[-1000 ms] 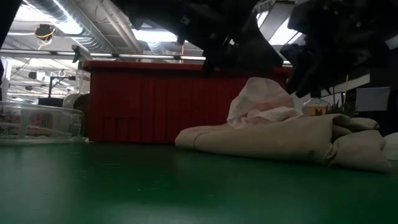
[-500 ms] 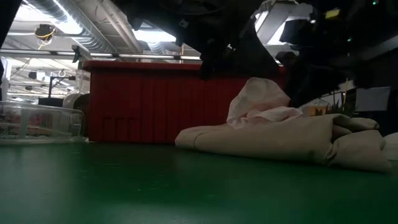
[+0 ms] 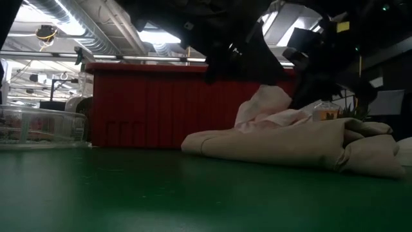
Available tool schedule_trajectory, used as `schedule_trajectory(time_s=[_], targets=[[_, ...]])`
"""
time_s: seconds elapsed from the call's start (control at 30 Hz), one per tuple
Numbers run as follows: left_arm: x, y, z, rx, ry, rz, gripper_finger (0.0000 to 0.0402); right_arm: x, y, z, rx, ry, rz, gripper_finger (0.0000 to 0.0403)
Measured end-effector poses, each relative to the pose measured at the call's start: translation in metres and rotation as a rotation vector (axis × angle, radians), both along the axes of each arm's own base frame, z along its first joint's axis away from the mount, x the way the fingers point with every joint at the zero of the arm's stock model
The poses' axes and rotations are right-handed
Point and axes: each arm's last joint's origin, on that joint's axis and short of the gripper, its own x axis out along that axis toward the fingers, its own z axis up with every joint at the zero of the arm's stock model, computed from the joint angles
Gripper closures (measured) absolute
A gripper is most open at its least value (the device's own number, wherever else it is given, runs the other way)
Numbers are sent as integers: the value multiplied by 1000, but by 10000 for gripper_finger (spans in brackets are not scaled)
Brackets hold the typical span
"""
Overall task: Fold laundry
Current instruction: Fold the white underwear
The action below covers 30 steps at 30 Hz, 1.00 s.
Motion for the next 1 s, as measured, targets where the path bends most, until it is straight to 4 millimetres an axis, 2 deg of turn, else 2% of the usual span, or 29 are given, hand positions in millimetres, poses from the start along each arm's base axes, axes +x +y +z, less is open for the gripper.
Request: schedule_trajectory(time_s=[0.27, 0.4, 0.57, 0.77, 1.0], targets=[[4, 1, 9, -15, -100, 6, 288, -10, -3, 1, -71, 82, -20, 396], [5, 10, 8, -3, -100, 93, 288, -12, -3, 0, -69, 96, -17, 388], [4, 23, 4, -77, -80, 209, 288, -12, -2, 0, -44, 106, 7, 399], [9, 26, -21, -152, -39, 242, 288, -12, -2, -1, -55, 126, 29, 392], [10, 10, -48, -137, 35, 169, 288, -13, -3, -1, -56, 133, 29, 398]])
